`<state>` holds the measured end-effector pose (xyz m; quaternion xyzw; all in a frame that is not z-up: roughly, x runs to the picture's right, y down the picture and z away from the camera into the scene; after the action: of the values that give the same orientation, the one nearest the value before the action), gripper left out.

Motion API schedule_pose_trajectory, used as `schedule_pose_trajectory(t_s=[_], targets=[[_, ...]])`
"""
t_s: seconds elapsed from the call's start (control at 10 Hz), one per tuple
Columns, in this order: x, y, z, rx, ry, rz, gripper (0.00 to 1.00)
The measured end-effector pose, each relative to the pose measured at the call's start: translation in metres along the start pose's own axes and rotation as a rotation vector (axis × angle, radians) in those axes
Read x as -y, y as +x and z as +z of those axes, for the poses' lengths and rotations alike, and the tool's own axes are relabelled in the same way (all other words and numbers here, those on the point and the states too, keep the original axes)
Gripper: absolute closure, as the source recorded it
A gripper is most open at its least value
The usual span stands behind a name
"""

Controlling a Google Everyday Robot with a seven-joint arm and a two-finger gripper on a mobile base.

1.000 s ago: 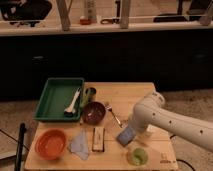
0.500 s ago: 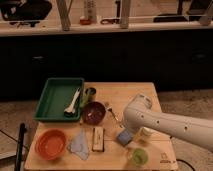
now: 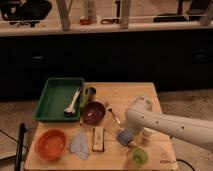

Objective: Place sponge in red bowl

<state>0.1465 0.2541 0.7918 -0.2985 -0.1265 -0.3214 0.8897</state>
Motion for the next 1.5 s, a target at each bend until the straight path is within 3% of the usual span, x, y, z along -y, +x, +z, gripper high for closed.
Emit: schedule_pose_trajectory(t_s=[0.4, 0.8, 1.1, 1.2, 1.5], targets=[[-0.006, 0.004, 0.015, 0.035, -0.01, 0.016, 0.22], [-0.001, 0.0, 0.022, 0.042, -0.012, 0.009, 0.59], [0.005, -0.001, 0.012, 0.034, 0.0, 0.003, 0.91], [0.007, -0.001, 0.003, 0.034, 0.01, -0.005, 0.98], [0.011, -0.002, -0.016, 0.045, 0.036, -0.03, 1.0]])
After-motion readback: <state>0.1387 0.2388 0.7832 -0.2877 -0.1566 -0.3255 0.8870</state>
